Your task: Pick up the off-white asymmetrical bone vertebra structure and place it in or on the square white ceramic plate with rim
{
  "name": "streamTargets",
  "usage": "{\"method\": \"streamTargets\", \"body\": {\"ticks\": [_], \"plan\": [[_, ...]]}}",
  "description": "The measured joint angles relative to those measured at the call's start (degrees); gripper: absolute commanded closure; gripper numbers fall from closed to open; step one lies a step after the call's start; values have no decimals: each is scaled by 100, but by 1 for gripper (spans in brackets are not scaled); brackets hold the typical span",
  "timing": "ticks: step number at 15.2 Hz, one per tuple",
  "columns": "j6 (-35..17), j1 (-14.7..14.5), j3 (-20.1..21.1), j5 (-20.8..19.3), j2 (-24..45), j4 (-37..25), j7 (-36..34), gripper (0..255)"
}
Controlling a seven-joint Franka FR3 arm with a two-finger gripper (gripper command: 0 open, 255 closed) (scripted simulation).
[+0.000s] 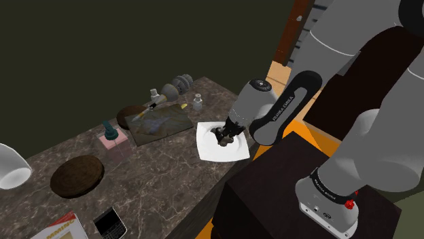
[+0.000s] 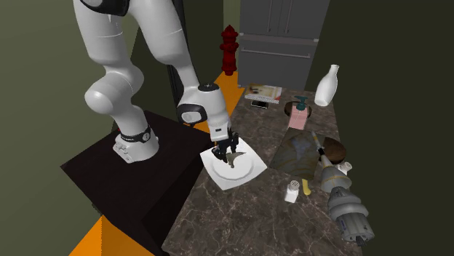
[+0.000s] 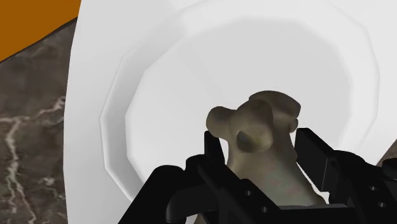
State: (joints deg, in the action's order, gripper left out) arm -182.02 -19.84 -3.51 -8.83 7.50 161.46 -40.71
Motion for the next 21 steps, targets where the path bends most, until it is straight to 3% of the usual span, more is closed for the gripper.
{"method": "streamTargets", "body": {"ticks": [4, 5, 11, 13, 16, 21], "plan": [[-20, -23, -20, -5, 25, -7, -10, 255], [-21, -24, -21, -6, 26, -7, -10, 0], [-22, -25, -21, -6, 26, -7, -10, 0], [228, 216, 227, 142, -322, 91, 143, 0], [801, 268, 393, 503, -1063, 253, 397, 0], [894, 251, 391, 540, -1205, 310, 418, 0]]}}
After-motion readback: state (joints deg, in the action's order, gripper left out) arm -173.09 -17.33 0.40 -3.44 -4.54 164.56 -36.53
